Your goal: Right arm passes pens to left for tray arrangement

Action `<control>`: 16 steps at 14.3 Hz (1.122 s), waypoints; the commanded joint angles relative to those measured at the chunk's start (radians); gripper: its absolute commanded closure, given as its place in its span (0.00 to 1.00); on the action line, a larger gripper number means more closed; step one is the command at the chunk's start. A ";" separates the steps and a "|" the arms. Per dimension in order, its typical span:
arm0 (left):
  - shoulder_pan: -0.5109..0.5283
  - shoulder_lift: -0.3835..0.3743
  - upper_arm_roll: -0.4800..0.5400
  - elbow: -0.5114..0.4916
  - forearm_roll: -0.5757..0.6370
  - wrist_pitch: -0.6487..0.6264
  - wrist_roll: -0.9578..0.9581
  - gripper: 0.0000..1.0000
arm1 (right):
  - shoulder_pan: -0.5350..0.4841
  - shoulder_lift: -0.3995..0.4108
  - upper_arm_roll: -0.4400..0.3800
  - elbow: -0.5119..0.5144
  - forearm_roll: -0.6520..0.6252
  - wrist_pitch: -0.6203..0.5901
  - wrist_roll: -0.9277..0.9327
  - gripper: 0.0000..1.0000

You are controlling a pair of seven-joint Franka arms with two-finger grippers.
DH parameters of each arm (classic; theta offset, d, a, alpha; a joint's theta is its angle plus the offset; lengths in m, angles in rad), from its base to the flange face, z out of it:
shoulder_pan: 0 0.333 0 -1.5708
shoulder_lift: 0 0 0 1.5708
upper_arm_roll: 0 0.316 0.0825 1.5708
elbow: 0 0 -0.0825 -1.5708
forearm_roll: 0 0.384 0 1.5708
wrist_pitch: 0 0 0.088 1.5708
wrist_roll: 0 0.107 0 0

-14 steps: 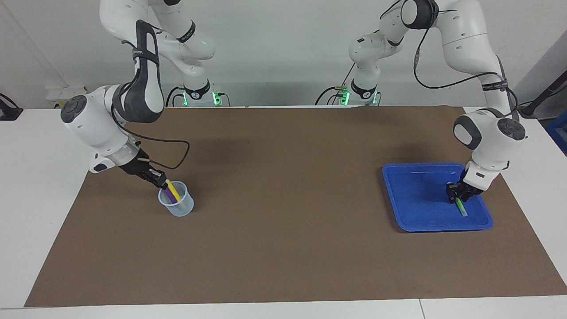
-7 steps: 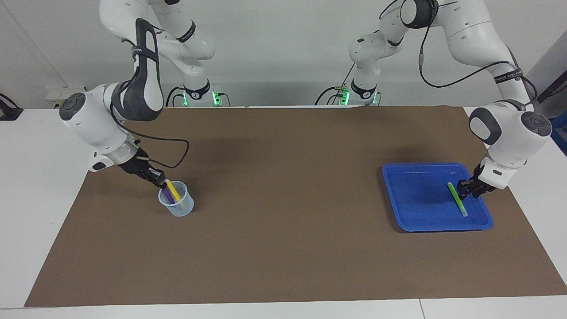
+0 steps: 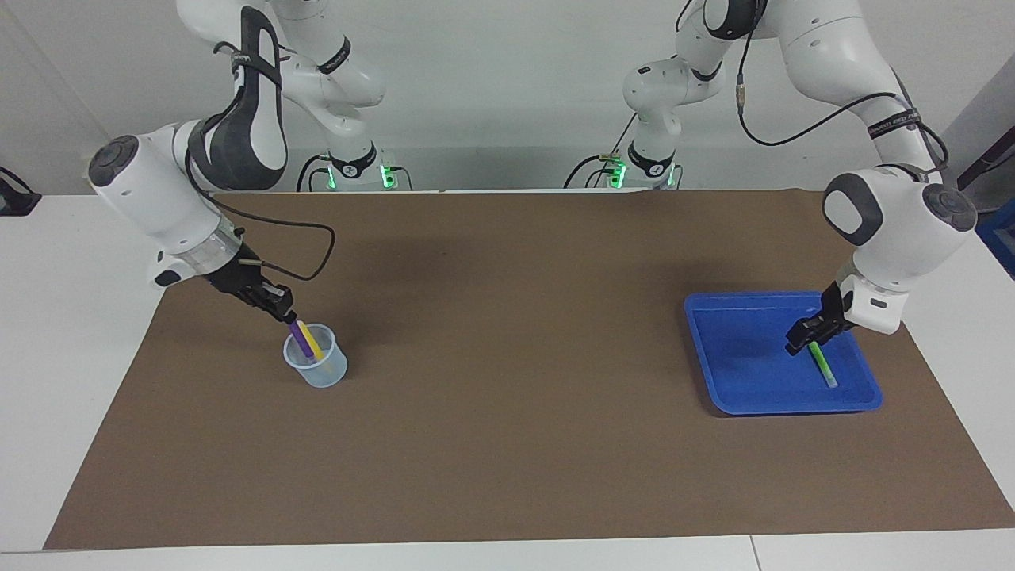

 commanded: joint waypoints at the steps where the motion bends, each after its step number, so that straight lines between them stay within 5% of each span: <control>1: -0.068 -0.049 0.008 -0.019 -0.053 -0.044 -0.206 0.12 | -0.002 -0.054 0.006 0.008 0.019 -0.054 -0.006 0.89; 3: -0.109 -0.063 0.006 -0.021 -0.108 -0.050 -0.333 0.00 | -0.002 -0.066 0.007 0.043 0.019 -0.113 -0.007 0.89; 8: -0.247 -0.099 0.006 -0.027 -0.111 -0.076 -0.611 0.00 | 0.000 -0.080 0.041 0.166 0.080 -0.277 -0.010 0.89; 13: -0.376 -0.113 0.005 -0.018 -0.176 -0.073 -0.893 0.00 | 0.013 -0.088 0.102 0.166 0.256 -0.251 0.118 0.89; 16: -0.459 -0.121 0.005 -0.008 -0.231 -0.057 -1.184 0.00 | 0.114 -0.086 0.107 0.155 0.312 -0.136 0.285 0.89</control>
